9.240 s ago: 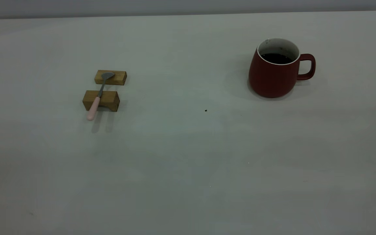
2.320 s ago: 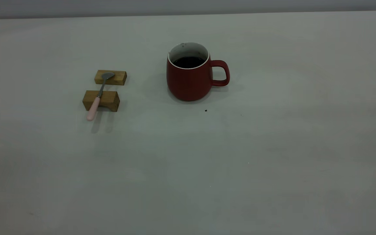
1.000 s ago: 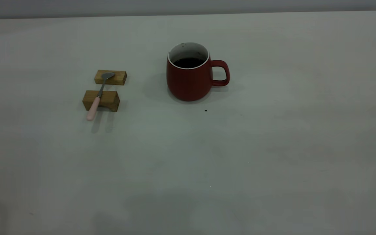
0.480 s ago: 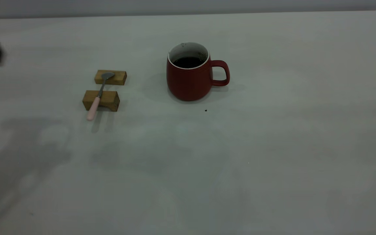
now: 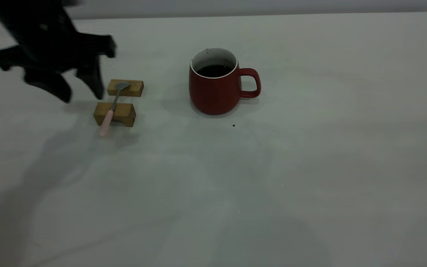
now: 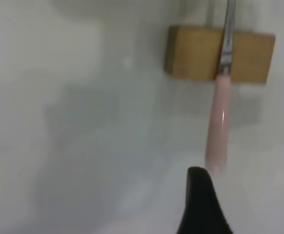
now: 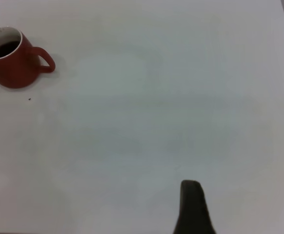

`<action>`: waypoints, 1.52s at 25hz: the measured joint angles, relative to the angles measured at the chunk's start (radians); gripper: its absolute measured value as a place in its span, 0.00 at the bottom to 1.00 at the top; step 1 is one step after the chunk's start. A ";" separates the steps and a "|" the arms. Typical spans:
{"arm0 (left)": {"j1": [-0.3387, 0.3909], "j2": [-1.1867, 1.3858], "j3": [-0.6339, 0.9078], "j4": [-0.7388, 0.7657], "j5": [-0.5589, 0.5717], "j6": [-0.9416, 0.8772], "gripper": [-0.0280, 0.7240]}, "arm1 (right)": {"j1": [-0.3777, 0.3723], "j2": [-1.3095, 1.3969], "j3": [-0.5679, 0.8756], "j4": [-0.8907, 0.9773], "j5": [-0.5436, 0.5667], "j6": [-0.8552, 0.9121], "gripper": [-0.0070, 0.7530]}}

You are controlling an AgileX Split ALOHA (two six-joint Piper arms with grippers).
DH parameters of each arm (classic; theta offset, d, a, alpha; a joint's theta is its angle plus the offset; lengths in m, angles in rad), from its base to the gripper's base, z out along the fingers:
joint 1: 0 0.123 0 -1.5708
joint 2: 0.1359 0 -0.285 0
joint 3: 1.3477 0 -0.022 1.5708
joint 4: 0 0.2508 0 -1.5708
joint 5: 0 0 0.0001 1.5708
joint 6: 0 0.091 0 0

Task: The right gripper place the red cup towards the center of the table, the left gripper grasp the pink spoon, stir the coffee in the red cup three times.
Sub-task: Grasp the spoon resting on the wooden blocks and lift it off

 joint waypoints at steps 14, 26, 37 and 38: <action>-0.006 0.178 -0.126 0.007 0.023 -0.003 0.77 | 0.000 0.000 0.000 0.000 0.000 0.001 0.77; -0.007 0.275 -0.131 0.007 -0.018 -0.003 0.68 | 0.000 0.000 0.000 0.000 0.000 0.001 0.77; -0.008 0.236 -0.131 -0.006 0.015 -0.003 0.22 | 0.000 0.000 0.000 0.000 0.000 0.001 0.77; -0.008 0.212 -0.131 -0.007 0.032 -0.004 0.22 | 0.000 0.000 0.000 0.000 0.000 0.001 0.77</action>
